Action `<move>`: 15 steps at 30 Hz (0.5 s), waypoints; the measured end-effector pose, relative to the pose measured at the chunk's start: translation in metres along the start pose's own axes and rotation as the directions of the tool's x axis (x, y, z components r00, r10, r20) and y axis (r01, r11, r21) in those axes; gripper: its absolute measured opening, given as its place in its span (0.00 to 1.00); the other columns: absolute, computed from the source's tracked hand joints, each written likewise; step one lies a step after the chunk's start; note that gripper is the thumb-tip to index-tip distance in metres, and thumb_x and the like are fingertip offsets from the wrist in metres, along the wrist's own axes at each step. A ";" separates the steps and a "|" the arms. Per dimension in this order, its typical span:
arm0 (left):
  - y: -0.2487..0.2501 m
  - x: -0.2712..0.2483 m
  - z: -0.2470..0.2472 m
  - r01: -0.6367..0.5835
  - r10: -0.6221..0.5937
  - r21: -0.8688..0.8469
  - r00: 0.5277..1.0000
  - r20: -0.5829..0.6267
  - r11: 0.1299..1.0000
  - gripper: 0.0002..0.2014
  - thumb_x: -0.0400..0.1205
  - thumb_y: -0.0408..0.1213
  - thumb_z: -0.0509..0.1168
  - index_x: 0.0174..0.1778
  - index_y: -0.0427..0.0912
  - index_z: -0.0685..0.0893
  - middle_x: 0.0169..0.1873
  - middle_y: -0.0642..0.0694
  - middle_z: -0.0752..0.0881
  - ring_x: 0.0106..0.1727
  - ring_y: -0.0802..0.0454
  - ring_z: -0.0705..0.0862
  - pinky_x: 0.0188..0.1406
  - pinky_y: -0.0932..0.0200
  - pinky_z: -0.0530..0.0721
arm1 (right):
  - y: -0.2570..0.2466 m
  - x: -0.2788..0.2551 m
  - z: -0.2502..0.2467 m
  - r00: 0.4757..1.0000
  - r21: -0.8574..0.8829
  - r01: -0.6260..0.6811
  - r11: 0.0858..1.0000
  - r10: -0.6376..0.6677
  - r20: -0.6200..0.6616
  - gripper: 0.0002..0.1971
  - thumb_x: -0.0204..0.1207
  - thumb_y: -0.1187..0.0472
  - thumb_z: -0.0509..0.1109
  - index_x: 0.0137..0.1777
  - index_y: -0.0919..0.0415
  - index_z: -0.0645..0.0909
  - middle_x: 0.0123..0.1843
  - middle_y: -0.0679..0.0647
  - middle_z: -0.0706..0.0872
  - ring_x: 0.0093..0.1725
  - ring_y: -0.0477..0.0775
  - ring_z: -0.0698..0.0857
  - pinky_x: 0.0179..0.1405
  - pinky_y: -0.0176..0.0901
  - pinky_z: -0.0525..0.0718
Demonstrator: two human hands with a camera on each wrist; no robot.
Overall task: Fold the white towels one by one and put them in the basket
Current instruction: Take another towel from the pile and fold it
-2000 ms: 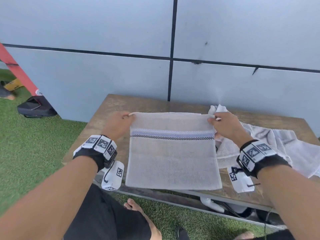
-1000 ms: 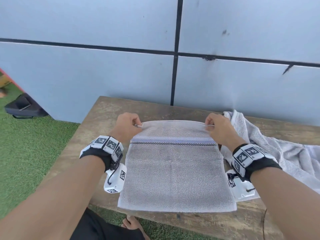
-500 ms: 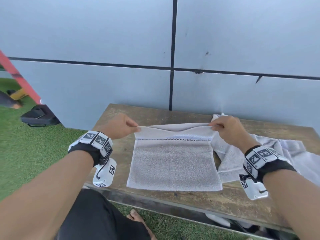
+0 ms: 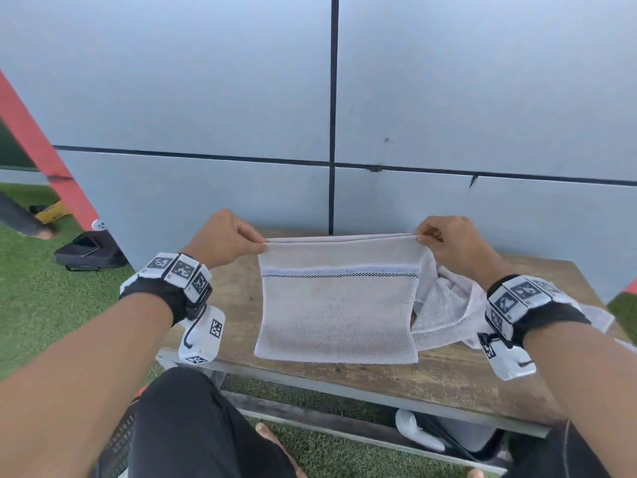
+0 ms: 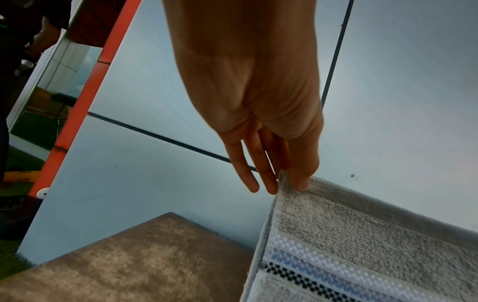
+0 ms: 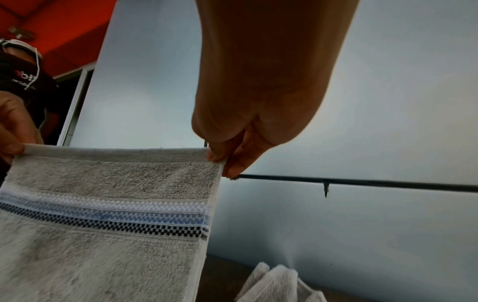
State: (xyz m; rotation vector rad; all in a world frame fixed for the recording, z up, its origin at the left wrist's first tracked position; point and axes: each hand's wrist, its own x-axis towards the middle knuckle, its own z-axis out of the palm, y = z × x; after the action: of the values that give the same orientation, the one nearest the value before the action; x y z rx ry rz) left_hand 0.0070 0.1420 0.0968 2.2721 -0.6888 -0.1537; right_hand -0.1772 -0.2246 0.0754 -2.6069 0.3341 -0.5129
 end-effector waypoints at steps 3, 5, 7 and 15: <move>0.007 -0.004 -0.009 -0.013 0.012 -0.013 1.000 -0.027 1.000 0.03 0.71 0.34 0.82 0.38 0.44 0.96 0.29 0.58 0.91 0.31 0.68 0.84 0.38 0.72 0.78 | -0.009 -0.002 -0.011 1.000 -0.003 0.025 1.000 -0.026 -0.009 0.04 0.78 0.69 0.72 0.45 0.63 0.88 0.40 0.56 0.90 0.44 0.59 0.86 0.46 0.42 0.80; 0.011 -0.008 -0.015 -0.026 0.025 -0.011 0.999 -0.036 1.000 0.03 0.71 0.33 0.82 0.37 0.45 0.95 0.26 0.61 0.90 0.29 0.72 0.83 0.35 0.78 0.76 | -0.016 -0.004 -0.018 0.999 -0.001 0.043 0.999 -0.043 -0.019 0.05 0.78 0.70 0.73 0.45 0.62 0.88 0.39 0.52 0.88 0.42 0.54 0.85 0.42 0.32 0.76; 0.013 -0.011 -0.021 -0.041 0.041 -0.011 0.999 -0.036 0.999 0.05 0.72 0.32 0.81 0.35 0.46 0.94 0.26 0.58 0.90 0.28 0.70 0.83 0.36 0.75 0.78 | -0.021 -0.004 -0.025 0.998 0.010 0.051 0.999 -0.051 -0.030 0.06 0.77 0.71 0.73 0.44 0.60 0.88 0.37 0.50 0.87 0.39 0.52 0.84 0.39 0.22 0.74; 0.019 -0.012 -0.035 -0.051 0.052 0.012 0.996 -0.075 0.999 0.04 0.70 0.28 0.81 0.34 0.41 0.94 0.27 0.49 0.91 0.30 0.59 0.84 0.36 0.70 0.81 | -0.037 0.006 -0.037 0.998 -0.025 0.053 0.998 -0.054 -0.043 0.07 0.78 0.70 0.72 0.50 0.61 0.89 0.44 0.56 0.90 0.45 0.55 0.86 0.53 0.44 0.83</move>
State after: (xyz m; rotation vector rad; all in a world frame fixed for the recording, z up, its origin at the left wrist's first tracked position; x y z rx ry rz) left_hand -0.0003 0.1591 0.1334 2.2555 -0.7095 -0.0392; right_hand -0.1814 -0.2090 0.1254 -2.6366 0.2868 -0.5883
